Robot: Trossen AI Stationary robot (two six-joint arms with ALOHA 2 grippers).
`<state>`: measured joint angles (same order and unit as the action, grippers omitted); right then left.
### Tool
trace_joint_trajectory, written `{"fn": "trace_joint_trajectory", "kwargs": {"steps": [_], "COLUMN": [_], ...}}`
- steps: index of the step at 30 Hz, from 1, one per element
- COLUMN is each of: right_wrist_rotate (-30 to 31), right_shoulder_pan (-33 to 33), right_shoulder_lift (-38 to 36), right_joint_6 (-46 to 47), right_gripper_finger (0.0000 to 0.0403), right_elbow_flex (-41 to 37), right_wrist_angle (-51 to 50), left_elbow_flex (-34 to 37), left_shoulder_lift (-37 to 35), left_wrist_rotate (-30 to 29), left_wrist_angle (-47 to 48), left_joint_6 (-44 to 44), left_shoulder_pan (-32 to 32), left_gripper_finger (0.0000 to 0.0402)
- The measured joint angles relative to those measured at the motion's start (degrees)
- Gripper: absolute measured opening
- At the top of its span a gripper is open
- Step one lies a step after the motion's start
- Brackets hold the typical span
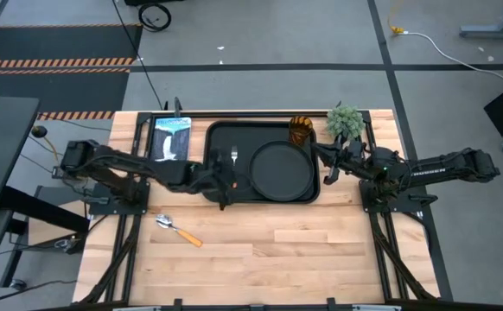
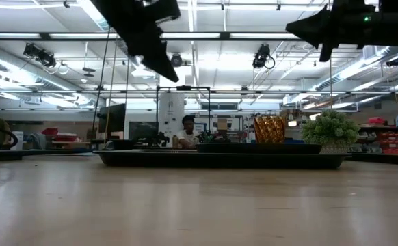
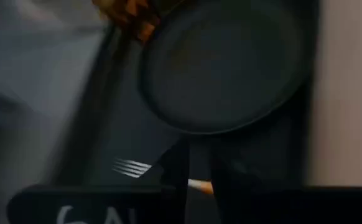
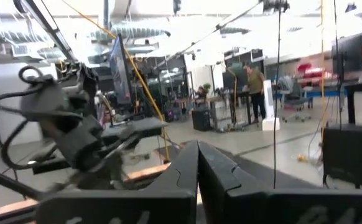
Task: Pick and place plate/cup/fork/spoon on tray
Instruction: Put the yellow spoon on the black tray to the left of the orange spoon
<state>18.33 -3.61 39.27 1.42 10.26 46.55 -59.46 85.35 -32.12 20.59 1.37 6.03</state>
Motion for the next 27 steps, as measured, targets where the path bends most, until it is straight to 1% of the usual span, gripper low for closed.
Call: {"fn": "trace_joint_trajectory", "kwargs": {"steps": [5, 7, 8, 11, 16, 18, 23, 27], "right_wrist_rotate": [0.0, -0.1, -0.3, -0.8, -3.9, -5.6, -7.9, -8.0], "right_shoulder_pan": [0.0, 0.1, 0.1, 0.1, 0.1, 0.2, 0.2, 0.1], "right_shoulder_lift": [0.0, 0.0, 0.0, 0.0, 0.2, 0.5, 1.4, 1.9], "right_joint_6": [-6.9, -10.0, -11.5, -14.8, -16.1, -16.2, -17.2, -18.0], "right_gripper_finger": [0.0011, 0.0011, 0.0011, 0.0011, 0.0011, 0.0011, 0.0011, 0.0011], "right_elbow_flex": [0.0, 0.0, 0.0, 0.0, 0.0, 0.0, 0.0, 0.0], "right_wrist_angle": [6.7, 9.9, 11.1, 13.0, 12.9, 12.4, 11.6, 10.6], "left_elbow_flex": [0.0, 0.0, 0.0, 0.0, 0.0, 0.0, 0.0, 0.0], "left_shoulder_lift": [-1.6, -1.3, -0.8, 0.8, 3.4, 4.5, 7.3, 7.5], "left_wrist_rotate": [10.7, 13.5, 13.8, 11.6, 2.2, -0.4, -1.0, 1.6], "left_wrist_angle": [2.2, 2.6, 2.4, 2.9, 2.8, 3.5, 6.6, 10.0], "left_joint_6": [-32.0, -42.4, -47.6, -61.8, -85.0, -93.0, -110.8, -120.4], "left_shoulder_pan": [4.4, 6.7, 8.2, 12.8, 21.0, 24.1, 30.8, 34.1], "left_gripper_finger": [0.0066, 0.0064, 0.0064, 0.0062, 0.0062, 0.0062, 0.0062, 0.0061]}}
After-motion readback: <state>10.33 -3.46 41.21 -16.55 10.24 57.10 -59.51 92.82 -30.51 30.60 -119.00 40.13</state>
